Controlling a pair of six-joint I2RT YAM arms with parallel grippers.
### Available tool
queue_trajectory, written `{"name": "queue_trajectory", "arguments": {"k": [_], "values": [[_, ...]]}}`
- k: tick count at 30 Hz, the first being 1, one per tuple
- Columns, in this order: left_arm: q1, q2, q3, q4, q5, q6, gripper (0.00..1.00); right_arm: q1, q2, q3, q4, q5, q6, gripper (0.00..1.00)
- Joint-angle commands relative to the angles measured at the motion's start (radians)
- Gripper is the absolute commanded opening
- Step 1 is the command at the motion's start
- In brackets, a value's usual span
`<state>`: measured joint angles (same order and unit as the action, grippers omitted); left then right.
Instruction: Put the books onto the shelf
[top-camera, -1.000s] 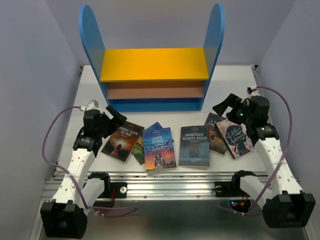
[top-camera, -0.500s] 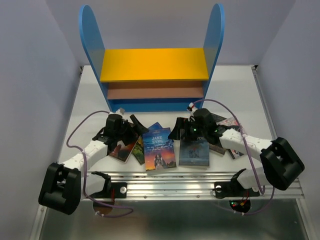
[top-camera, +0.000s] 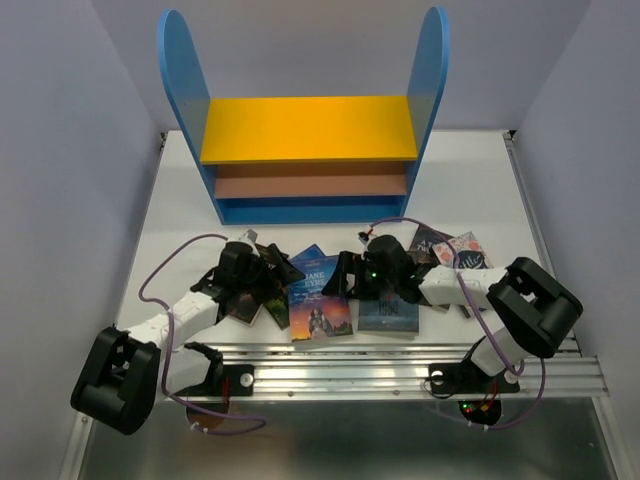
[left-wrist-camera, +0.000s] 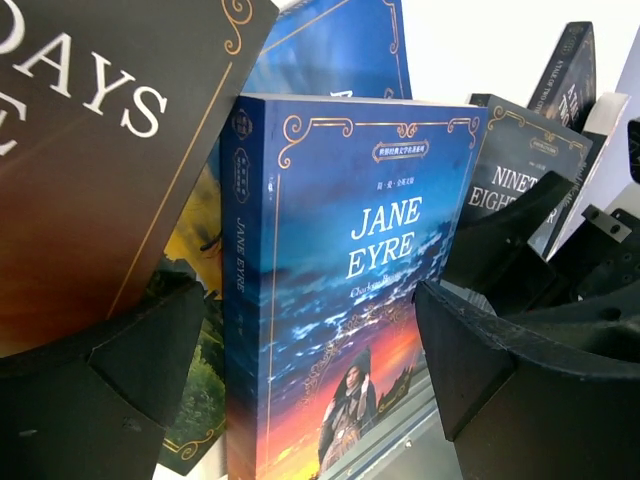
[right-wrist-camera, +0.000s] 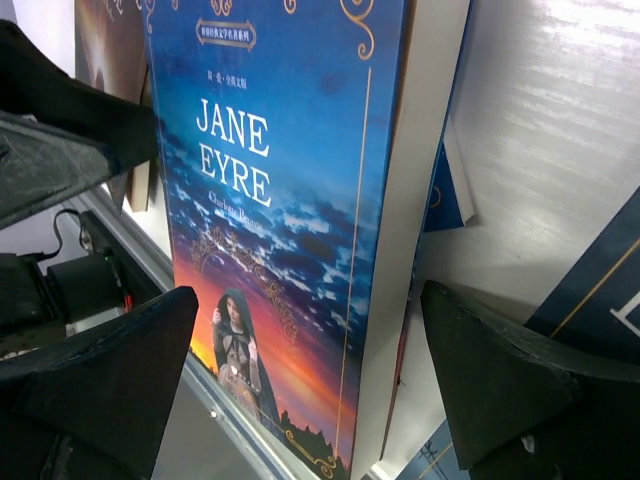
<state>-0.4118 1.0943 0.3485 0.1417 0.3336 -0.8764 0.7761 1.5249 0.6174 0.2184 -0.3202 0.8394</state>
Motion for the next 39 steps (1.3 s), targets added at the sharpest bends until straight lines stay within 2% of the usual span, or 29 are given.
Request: {"name": "queue_trajectory", "arguments": {"k": [1, 3, 6, 7, 9, 10, 11, 13, 14, 17, 19, 28, 35, 37, 39], "values": [[-0.034, -0.01, -0.037, -0.001, -0.025, -0.025, 0.95, 0.014, 0.018, 0.002, 0.081, 0.029, 0.04, 1.0], [-0.056, 0.002, -0.033, 0.009, -0.044, -0.039, 0.91, 0.023, 0.03, 0.007, 0.075, 0.033, 0.05, 1.0], [-0.094, 0.035, -0.016, 0.012, -0.056, -0.049, 0.78, 0.032, 0.038, 0.001, 0.076, 0.024, 0.061, 1.0], [-0.099, 0.041, -0.014, 0.013, -0.062, -0.052, 0.68, 0.032, 0.04, -0.001, 0.078, 0.02, 0.063, 1.0], [-0.113, 0.061, -0.011, 0.015, -0.073, -0.056, 0.55, 0.032, 0.04, -0.005, 0.084, 0.013, 0.07, 0.98], [-0.117, 0.065, -0.011, 0.015, -0.076, -0.059, 0.45, 0.032, 0.041, -0.008, 0.101, 0.001, 0.075, 0.96], [-0.123, 0.072, -0.014, 0.016, -0.08, -0.062, 0.4, 0.032, 0.04, -0.015, 0.114, -0.006, 0.079, 0.86], [-0.131, 0.075, -0.017, 0.018, -0.087, -0.07, 0.35, 0.032, 0.034, -0.016, 0.148, -0.034, 0.086, 0.76], [-0.136, 0.075, -0.02, 0.024, -0.094, -0.073, 0.35, 0.032, 0.031, -0.013, 0.157, -0.045, 0.083, 0.67], [-0.148, 0.076, -0.022, 0.029, -0.099, -0.082, 0.35, 0.043, 0.011, 0.011, 0.167, -0.065, 0.076, 0.52], [-0.157, 0.081, -0.02, 0.032, -0.107, -0.085, 0.35, 0.043, -0.003, 0.034, 0.167, -0.083, 0.066, 0.48], [-0.179, 0.096, -0.022, 0.059, -0.117, -0.107, 0.34, 0.052, -0.086, 0.073, 0.159, -0.108, 0.07, 0.48], [-0.2, 0.096, -0.017, 0.079, -0.117, -0.122, 0.34, 0.052, -0.042, 0.102, 0.168, -0.119, 0.084, 0.53], [-0.206, 0.096, -0.017, 0.087, -0.117, -0.128, 0.33, 0.052, -0.029, 0.111, 0.168, -0.102, 0.081, 0.53], [-0.209, 0.098, -0.019, 0.091, -0.116, -0.133, 0.33, 0.052, -0.022, 0.119, 0.167, -0.092, 0.079, 0.49]]}}
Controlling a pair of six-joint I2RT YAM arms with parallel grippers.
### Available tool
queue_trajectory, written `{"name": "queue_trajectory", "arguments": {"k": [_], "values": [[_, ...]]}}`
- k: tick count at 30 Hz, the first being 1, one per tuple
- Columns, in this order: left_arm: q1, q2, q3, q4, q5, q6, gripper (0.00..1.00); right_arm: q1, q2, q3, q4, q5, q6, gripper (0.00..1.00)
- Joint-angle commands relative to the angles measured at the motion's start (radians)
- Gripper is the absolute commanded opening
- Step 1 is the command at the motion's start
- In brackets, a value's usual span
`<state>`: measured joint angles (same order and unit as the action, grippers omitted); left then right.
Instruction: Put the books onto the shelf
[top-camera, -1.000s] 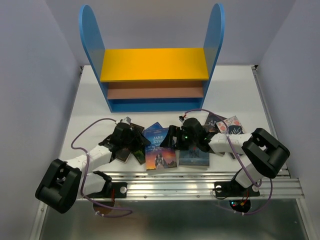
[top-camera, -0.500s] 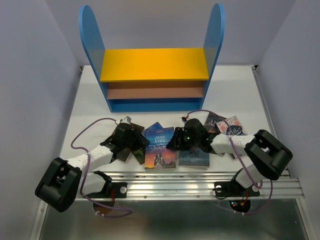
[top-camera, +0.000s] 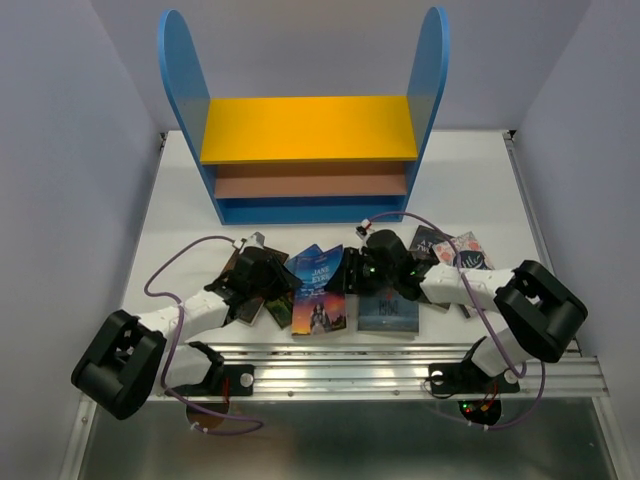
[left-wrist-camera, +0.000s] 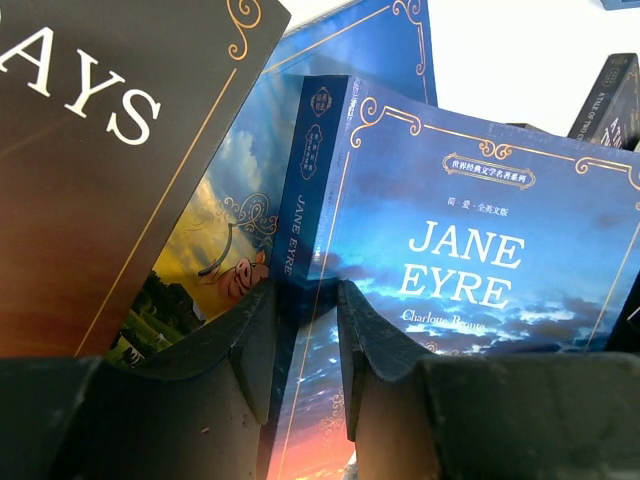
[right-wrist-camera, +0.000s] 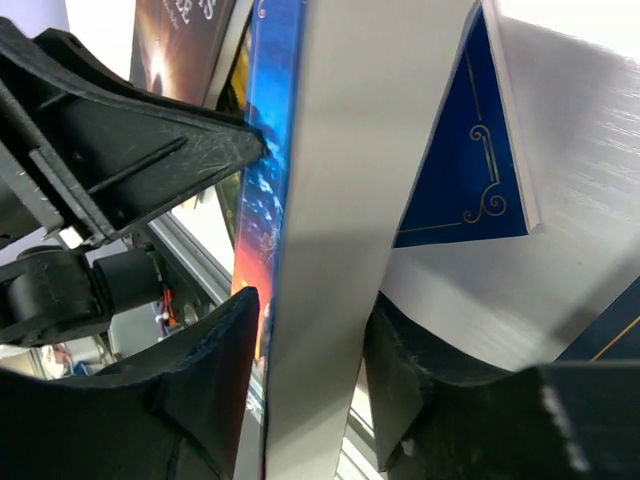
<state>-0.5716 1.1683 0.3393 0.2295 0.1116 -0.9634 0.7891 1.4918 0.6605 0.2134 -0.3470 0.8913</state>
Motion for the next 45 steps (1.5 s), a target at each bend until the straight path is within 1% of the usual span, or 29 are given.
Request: {"name": "queue_trajectory", "arguments": {"k": [1, 3, 4, 6, 8, 10, 11, 12, 13, 14, 15, 16, 17, 20, 23, 25, 26, 28, 29, 31, 32, 36, 39, 40, 42, 43, 44, 45], "values": [[-0.051, 0.022, -0.01, 0.004, 0.105, -0.046, 0.33, 0.039, 0.018, 0.08, 0.159, -0.055, 0.026, 0.39], [-0.051, 0.019, -0.011, 0.004, 0.103, -0.046, 0.33, 0.039, 0.024, 0.097, 0.112, -0.034, 0.006, 0.29], [-0.053, 0.014, -0.011, 0.004, 0.103, -0.046, 0.33, 0.039, 0.027, 0.102, 0.1, -0.023, -0.002, 0.01], [-0.051, 0.008, -0.006, -0.002, 0.108, -0.041, 0.33, 0.039, 0.015, 0.1, 0.087, 0.003, -0.028, 0.01], [-0.051, -0.01, 0.015, -0.03, 0.115, -0.026, 0.36, 0.039, -0.002, 0.108, 0.069, 0.023, -0.089, 0.01], [-0.051, -0.039, 0.039, -0.056, 0.12, 0.009, 0.47, 0.039, -0.053, 0.113, 0.066, 0.032, -0.138, 0.01], [-0.051, -0.061, 0.055, -0.074, 0.12, 0.023, 0.68, 0.039, -0.077, 0.114, 0.066, 0.061, -0.155, 0.01], [-0.051, -0.111, 0.09, -0.117, 0.112, 0.04, 0.76, 0.039, -0.103, 0.113, 0.066, 0.083, -0.182, 0.01], [-0.051, -0.14, 0.11, -0.143, 0.102, 0.078, 0.89, 0.039, -0.161, 0.113, 0.066, 0.126, -0.198, 0.01], [-0.051, -0.175, 0.133, -0.169, 0.094, 0.097, 0.99, 0.039, -0.194, 0.113, 0.063, 0.15, -0.213, 0.01], [-0.051, -0.24, 0.179, -0.215, 0.07, 0.113, 0.99, 0.039, -0.226, 0.113, 0.063, 0.172, -0.235, 0.01], [-0.053, -0.271, 0.2, -0.226, 0.062, 0.132, 0.99, 0.039, -0.287, 0.114, 0.06, 0.186, -0.25, 0.01], [-0.053, -0.329, 0.237, -0.226, 0.074, 0.182, 0.99, 0.039, -0.315, 0.119, 0.055, 0.203, -0.27, 0.01], [-0.051, -0.424, 0.277, -0.228, 0.095, 0.25, 0.99, 0.039, -0.402, 0.165, -0.005, 0.209, -0.308, 0.01], [-0.053, -0.478, 0.313, -0.208, 0.117, 0.301, 0.99, 0.039, -0.453, 0.223, -0.062, 0.189, -0.336, 0.01], [-0.053, -0.49, 0.328, -0.188, 0.146, 0.365, 0.99, 0.03, -0.501, 0.254, -0.095, 0.172, -0.345, 0.01], [-0.053, -0.501, 0.325, -0.162, 0.189, 0.406, 0.99, 0.03, -0.513, 0.308, -0.124, 0.158, -0.356, 0.01], [-0.051, -0.518, 0.307, -0.122, 0.214, 0.419, 0.99, 0.03, -0.518, 0.365, -0.196, 0.137, -0.365, 0.01], [-0.051, -0.536, 0.294, -0.093, 0.224, 0.425, 0.99, 0.03, -0.522, 0.387, -0.21, 0.085, -0.365, 0.01], [-0.053, -0.553, 0.262, -0.017, 0.282, 0.431, 0.99, 0.03, -0.548, 0.393, -0.21, 0.031, -0.353, 0.01], [-0.053, -0.564, 0.254, 0.004, 0.342, 0.436, 0.99, 0.03, -0.557, 0.396, -0.21, 0.002, -0.347, 0.01], [-0.051, -0.598, 0.225, 0.121, 0.486, 0.445, 0.99, 0.03, -0.579, 0.419, -0.21, -0.044, -0.341, 0.01], [-0.051, -0.625, 0.196, 0.175, 0.523, 0.427, 0.99, 0.03, -0.555, 0.444, -0.21, -0.11, -0.342, 0.01], [-0.053, -0.63, 0.193, 0.18, 0.534, 0.427, 0.93, 0.03, -0.548, 0.448, -0.21, -0.118, -0.342, 0.01], [-0.051, -0.634, 0.184, 0.192, 0.539, 0.413, 0.76, 0.03, -0.547, 0.452, -0.21, -0.118, -0.357, 0.01], [-0.053, -0.634, 0.182, 0.194, 0.537, 0.411, 0.59, 0.03, -0.545, 0.455, -0.21, -0.11, -0.359, 0.01], [-0.051, -0.633, 0.181, 0.195, 0.537, 0.411, 0.51, 0.03, -0.542, 0.458, -0.21, -0.109, -0.361, 0.01], [-0.053, -0.625, 0.182, 0.197, 0.542, 0.411, 0.47, 0.03, -0.53, 0.459, -0.21, -0.113, -0.361, 0.01]]}}
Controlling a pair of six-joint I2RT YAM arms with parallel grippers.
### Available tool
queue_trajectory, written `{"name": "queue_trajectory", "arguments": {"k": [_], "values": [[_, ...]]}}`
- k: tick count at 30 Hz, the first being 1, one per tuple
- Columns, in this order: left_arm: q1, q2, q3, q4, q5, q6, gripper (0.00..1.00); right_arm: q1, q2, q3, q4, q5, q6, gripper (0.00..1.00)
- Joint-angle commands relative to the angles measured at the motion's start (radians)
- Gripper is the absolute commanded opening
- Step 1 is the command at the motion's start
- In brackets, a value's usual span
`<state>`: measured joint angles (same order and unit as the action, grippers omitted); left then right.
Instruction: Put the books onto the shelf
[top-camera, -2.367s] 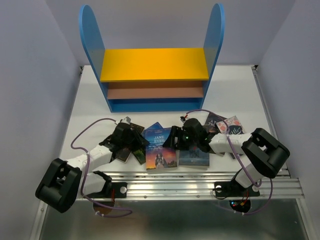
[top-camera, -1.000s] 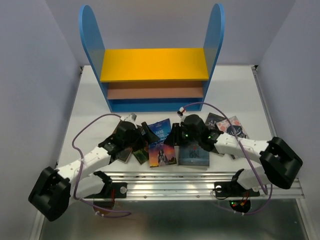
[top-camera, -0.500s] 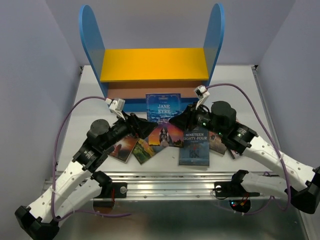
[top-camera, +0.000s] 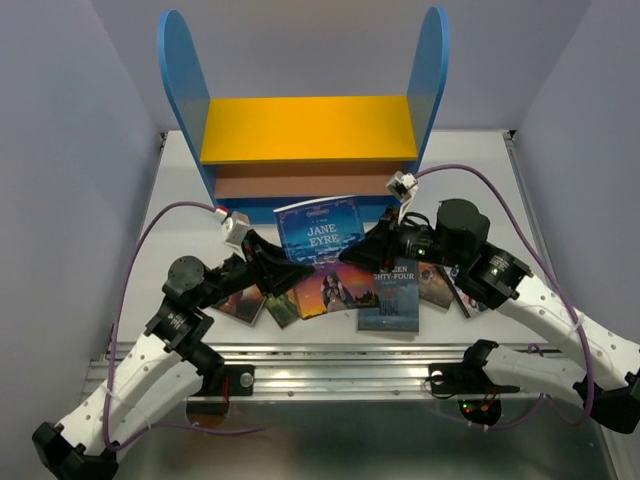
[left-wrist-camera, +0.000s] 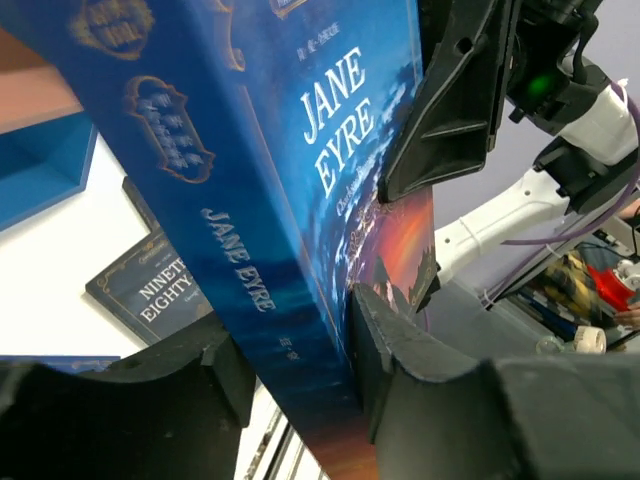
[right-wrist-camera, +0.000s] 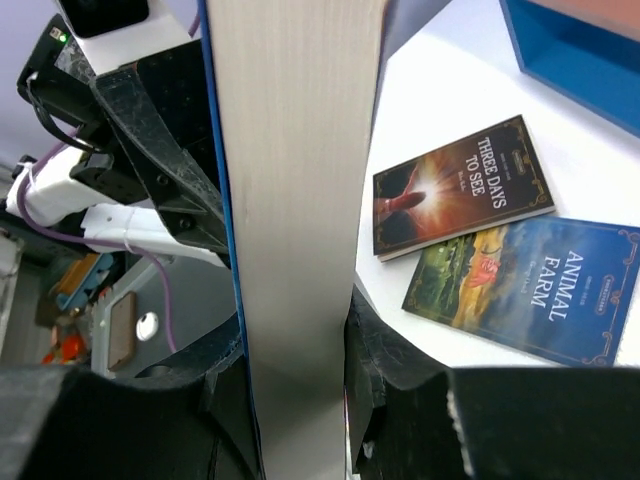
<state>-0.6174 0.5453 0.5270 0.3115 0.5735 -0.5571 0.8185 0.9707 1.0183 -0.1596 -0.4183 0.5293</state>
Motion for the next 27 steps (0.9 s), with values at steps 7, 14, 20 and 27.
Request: {"name": "queue_trajectory", "arguments": {"k": [7, 14, 20, 27], "values": [[-0.005, 0.036, 0.002, 0.132, 0.068, 0.005, 0.0, 0.001, 0.052, 0.137, 0.135, -0.033, -0.021, 0.01], [-0.008, 0.028, 0.192, -0.077, -0.45, 0.104, 0.0, 0.001, 0.04, 0.177, -0.116, 0.612, -0.04, 1.0], [-0.007, 0.16, 0.474, -0.006, -0.816, 0.314, 0.0, 0.001, -0.03, 0.123, -0.181, 0.943, -0.069, 1.0], [-0.007, 0.294, 0.678, 0.046, -0.813, 0.551, 0.0, 0.001, -0.053, 0.082, -0.181, 1.013, -0.084, 1.0]]}}
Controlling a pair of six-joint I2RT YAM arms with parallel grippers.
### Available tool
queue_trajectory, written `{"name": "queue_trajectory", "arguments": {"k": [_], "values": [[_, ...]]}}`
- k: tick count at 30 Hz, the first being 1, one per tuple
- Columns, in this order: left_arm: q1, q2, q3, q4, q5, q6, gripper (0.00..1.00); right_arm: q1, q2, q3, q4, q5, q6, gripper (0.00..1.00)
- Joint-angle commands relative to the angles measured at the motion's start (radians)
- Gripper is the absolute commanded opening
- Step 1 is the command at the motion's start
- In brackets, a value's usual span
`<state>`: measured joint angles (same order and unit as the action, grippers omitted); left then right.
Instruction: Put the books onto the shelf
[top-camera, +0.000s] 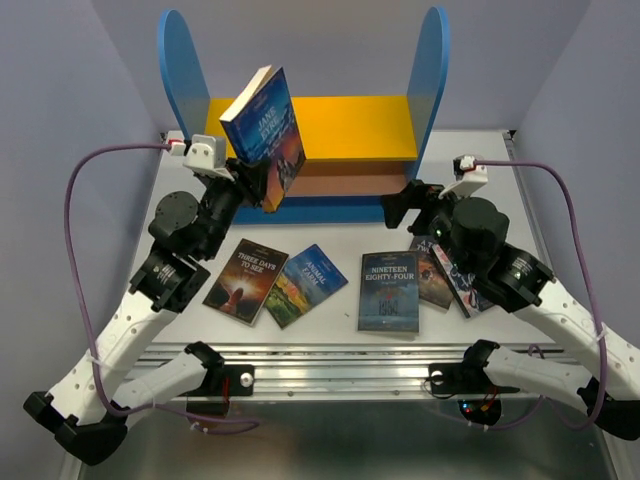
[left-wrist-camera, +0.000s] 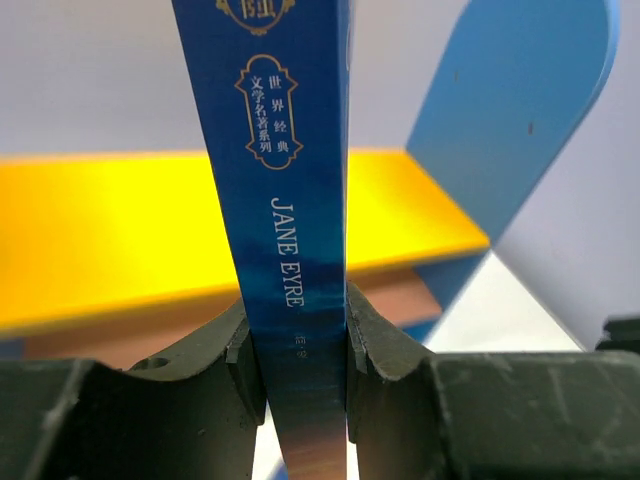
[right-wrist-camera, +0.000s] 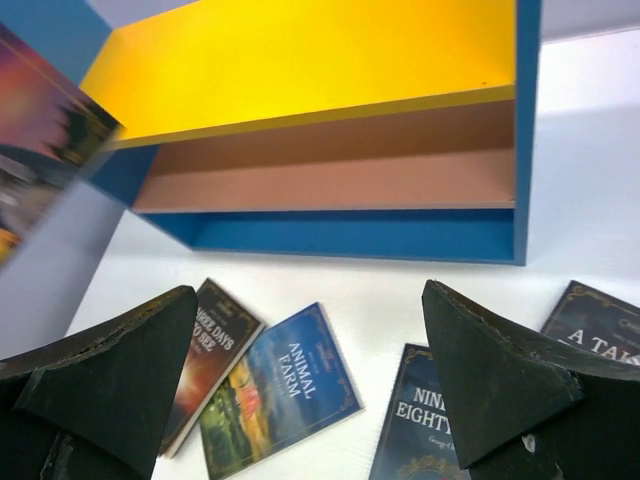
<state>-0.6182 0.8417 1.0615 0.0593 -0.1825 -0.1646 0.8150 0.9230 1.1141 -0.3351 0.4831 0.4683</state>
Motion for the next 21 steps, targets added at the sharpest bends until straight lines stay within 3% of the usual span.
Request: {"name": "queue_trajectory", "arguments": {"k": [1, 3, 6, 11, 14, 16, 21], "values": [[-0.006, 0.005, 0.15, 0.315, -0.077, 0.233, 0.0, 0.004, 0.003, -0.014, -0.005, 0.115, -0.029, 1.0], [-0.008, 0.02, 0.132, 0.393, -0.145, 0.296, 0.0, 0.004, 0.016, -0.011, -0.005, 0.112, -0.034, 1.0], [-0.005, 0.019, 0.028, 0.598, -0.141, 0.466, 0.0, 0.004, 0.054, -0.007, -0.005, 0.091, -0.04, 1.0], [0.046, 0.103, 0.022, 0.735, -0.111, 0.54, 0.0, 0.004, 0.132, 0.024, -0.005, 0.058, -0.046, 1.0], [0.112, 0.164, 0.066, 0.749, -0.031, 0.496, 0.0, 0.004, 0.175, 0.042, -0.004, 0.051, -0.043, 1.0], [0.224, 0.227, 0.107, 0.741, 0.058, 0.401, 0.0, 0.004, 0.197, 0.062, -0.004, 0.043, -0.049, 1.0], [0.346, 0.328, 0.138, 0.758, 0.119, 0.326, 0.0, 0.004, 0.229, 0.09, -0.005, 0.048, -0.065, 1.0]]}}
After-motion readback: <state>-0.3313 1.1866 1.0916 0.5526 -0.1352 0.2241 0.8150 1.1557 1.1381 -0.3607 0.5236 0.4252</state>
